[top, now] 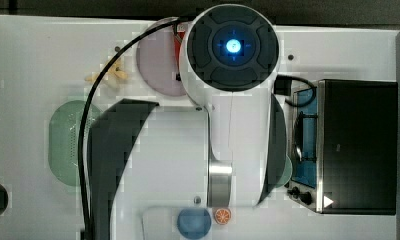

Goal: Drag strainer left to right.

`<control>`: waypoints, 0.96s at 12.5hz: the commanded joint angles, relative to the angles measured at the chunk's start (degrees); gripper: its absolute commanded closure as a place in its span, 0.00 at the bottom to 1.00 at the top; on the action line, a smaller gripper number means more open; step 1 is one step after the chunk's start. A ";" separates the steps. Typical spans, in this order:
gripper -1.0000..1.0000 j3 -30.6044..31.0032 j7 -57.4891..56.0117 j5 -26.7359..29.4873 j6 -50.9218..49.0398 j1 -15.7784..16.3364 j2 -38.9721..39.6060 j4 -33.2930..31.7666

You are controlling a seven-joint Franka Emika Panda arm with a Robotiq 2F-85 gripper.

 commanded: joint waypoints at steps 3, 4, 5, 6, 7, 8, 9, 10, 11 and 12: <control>0.00 -4.39 3.93 -1.71 -14.27 1.35 -28.29 -14.06; 0.00 -4.20 3.94 -1.68 -13.82 1.45 -28.11 -14.07; 0.00 -3.59 3.94 -1.59 -13.10 1.76 -27.67 -14.11; 0.00 -2.47 3.94 -1.39 -12.68 2.28 -26.96 -14.20; 0.00 -0.79 4.08 -0.98 -12.16 2.83 -26.05 -14.40; 0.00 1.42 4.76 -0.73 -11.05 3.32 -24.90 -14.74; 0.00 4.05 6.45 -0.72 -9.42 3.71 -23.44 -15.10; 0.00 6.94 8.97 -0.72 -7.19 3.93 -21.84 -15.61; 0.00 9.99 12.81 -0.72 -4.51 3.98 -20.01 -16.15; 0.00 13.11 17.80 -0.73 -1.76 4.05 -17.92 -16.64</control>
